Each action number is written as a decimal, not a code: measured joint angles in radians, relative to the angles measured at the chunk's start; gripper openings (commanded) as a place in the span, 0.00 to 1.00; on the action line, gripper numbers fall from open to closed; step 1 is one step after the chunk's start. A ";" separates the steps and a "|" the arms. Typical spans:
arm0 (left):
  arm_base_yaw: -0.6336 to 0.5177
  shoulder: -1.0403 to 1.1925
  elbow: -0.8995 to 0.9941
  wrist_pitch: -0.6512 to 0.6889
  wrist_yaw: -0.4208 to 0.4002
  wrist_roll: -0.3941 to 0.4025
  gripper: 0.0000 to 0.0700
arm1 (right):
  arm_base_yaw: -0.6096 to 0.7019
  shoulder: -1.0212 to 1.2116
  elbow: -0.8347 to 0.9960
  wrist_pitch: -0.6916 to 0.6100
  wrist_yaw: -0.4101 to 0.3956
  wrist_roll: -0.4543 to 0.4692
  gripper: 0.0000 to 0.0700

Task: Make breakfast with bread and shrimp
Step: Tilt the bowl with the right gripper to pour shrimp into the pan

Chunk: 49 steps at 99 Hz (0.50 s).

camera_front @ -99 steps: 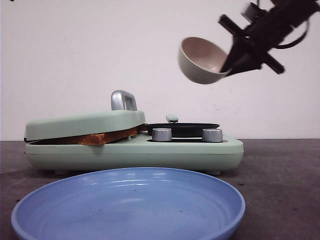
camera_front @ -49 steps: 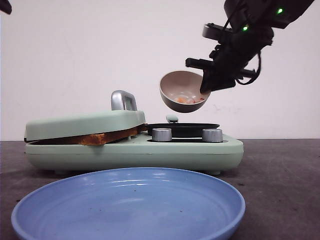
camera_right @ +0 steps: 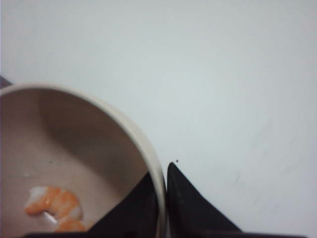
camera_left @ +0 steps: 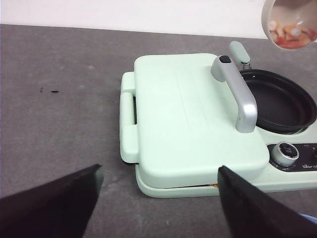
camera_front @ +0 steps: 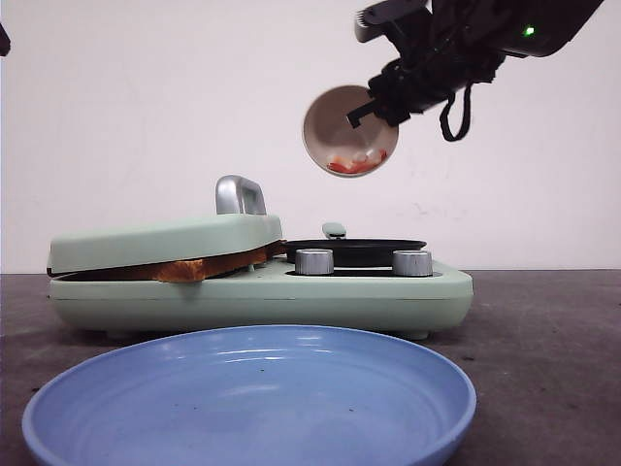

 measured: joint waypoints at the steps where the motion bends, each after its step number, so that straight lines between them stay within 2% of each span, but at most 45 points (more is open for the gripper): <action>1: 0.000 0.000 0.000 0.000 0.000 0.000 0.61 | 0.002 0.000 0.000 0.007 0.006 -0.013 0.01; 11: 0.000 0.000 0.000 0.000 0.000 0.003 0.61 | 0.024 0.000 0.000 0.086 0.061 -0.139 0.01; 19: 0.000 0.000 0.000 0.000 0.000 0.008 0.61 | 0.029 0.000 0.000 0.101 0.086 -0.190 0.01; 31: 0.000 0.000 0.000 0.000 0.000 0.023 0.61 | 0.036 0.000 -0.005 0.088 0.134 -0.207 0.01; 49: 0.000 0.000 0.000 0.000 0.000 0.053 0.61 | 0.051 0.000 -0.085 0.242 0.177 -0.208 0.01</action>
